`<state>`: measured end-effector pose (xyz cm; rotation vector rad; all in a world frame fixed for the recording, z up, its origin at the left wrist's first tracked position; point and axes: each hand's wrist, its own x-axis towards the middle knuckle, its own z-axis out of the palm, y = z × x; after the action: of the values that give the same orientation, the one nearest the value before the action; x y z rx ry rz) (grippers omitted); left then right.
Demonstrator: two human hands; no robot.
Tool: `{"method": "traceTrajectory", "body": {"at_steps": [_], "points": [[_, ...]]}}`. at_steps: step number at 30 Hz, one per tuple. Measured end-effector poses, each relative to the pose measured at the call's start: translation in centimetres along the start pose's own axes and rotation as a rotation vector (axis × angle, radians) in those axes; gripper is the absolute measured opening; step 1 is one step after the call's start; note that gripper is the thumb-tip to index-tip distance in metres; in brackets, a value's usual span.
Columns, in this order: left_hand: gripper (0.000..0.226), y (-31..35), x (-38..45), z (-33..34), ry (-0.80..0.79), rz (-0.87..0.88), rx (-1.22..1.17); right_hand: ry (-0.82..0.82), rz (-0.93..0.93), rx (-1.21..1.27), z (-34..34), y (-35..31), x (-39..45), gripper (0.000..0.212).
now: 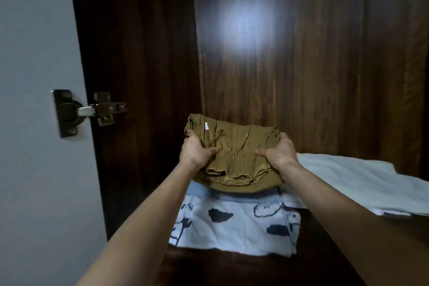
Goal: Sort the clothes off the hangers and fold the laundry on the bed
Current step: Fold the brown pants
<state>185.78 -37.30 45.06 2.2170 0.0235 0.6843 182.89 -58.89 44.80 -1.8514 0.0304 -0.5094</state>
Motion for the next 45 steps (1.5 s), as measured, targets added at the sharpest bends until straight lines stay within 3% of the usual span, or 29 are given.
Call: {"method": "traceTrajectory", "body": {"at_steps": [4, 11, 17, 21, 24, 29, 32, 34, 38, 45], "points": [[0.097, -1.7, 4.0, 2.4, 0.005, -0.060, 0.007, -0.016, 0.025, -0.047, 3.3, 1.8, 4.9, 0.082], [0.089, -5.3, 6.5, 5.9, -0.057, -0.088, -0.027, -0.019, 0.087, -0.100, 6.7, 6.2, 8.9, 0.075], [0.057, -8.1, 7.3, 8.9, -0.156, -0.181, -0.084, 0.002, 0.153, -0.170, 6.2, 9.3, 9.3, 0.079], [0.034, -7.3, 9.2, 8.5, -0.192, -0.204, -0.206, 0.045, 0.095, -0.154, 5.7, 8.1, 11.0, 0.072], [0.042, -7.2, 9.8, 9.0, -0.257, -0.272, -0.209, 0.016, 0.074, -0.226, 5.0, 8.1, 11.7, 0.061], [0.063, -6.4, 10.9, 9.7, -0.439, -0.295, 0.171, -0.340, -0.034, -0.854, 4.5, 9.3, 11.8, 0.040], [0.060, -3.7, 11.6, 9.4, -0.323, -0.108, 0.530, -0.235, -0.230, -1.131, 4.5, 6.1, 13.3, 0.030], [0.054, -2.2, 10.9, 9.9, -0.211, 0.075, 0.584, -0.152, -0.351, -1.104, 5.4, 5.0, 13.9, 0.046], [0.070, -5.5, 7.0, 12.6, -0.380, 0.084, 0.629, -0.425, -0.103, -0.953, 8.8, 9.7, 11.3, 0.079], [0.077, -7.7, 6.4, 13.3, -0.400, 0.060, 0.678, -0.440, -0.052, -0.931, 8.8, 13.3, 10.0, 0.077]]}}
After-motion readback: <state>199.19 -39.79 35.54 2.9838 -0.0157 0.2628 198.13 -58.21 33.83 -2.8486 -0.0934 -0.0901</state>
